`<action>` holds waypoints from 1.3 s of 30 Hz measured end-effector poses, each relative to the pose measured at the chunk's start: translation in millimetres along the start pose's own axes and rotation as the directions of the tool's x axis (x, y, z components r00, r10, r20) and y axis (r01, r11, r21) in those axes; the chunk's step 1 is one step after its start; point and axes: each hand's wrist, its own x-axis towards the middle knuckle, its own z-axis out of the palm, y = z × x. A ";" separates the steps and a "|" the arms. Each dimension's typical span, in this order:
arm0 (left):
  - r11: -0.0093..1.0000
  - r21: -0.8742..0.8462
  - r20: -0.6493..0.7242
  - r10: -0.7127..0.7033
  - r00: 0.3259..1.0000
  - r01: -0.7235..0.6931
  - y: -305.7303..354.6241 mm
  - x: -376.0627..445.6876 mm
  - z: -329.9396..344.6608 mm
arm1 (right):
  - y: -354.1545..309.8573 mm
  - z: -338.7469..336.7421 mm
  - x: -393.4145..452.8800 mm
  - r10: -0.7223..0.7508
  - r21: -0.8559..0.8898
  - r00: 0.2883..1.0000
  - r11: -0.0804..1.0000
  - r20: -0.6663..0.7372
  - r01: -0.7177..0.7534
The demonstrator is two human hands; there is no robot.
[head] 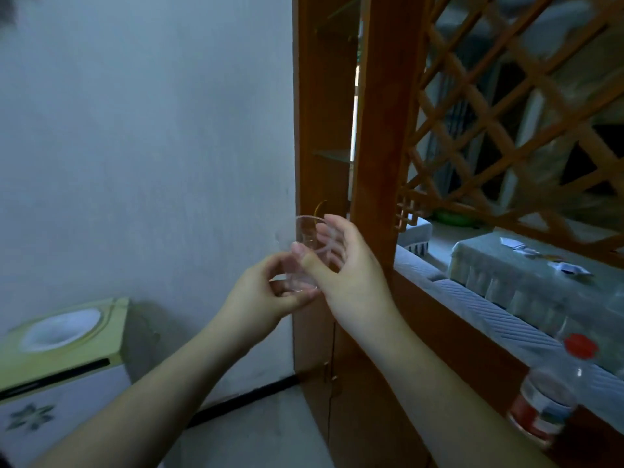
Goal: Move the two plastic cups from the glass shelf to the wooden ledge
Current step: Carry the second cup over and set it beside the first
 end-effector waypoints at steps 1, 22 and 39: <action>1.000 0.004 0.006 -0.001 1.000 0.001 -8.3 4.7 -10.0 | 5.2 11.5 5.8 -0.004 0.002 1.000 1.000 -0.006 0.004; 0.752 -0.563 0.288 -0.210 0.935 0.342 -171.3 90.4 -140.0 | 109.6 151.3 104.4 0.100 -0.098 0.994 0.991 0.046 -0.096; 0.499 -0.627 0.455 -0.389 0.801 0.598 -276.0 263.5 -67.7 | 247.1 100.8 232.2 0.231 -0.086 0.973 0.969 -0.013 -0.231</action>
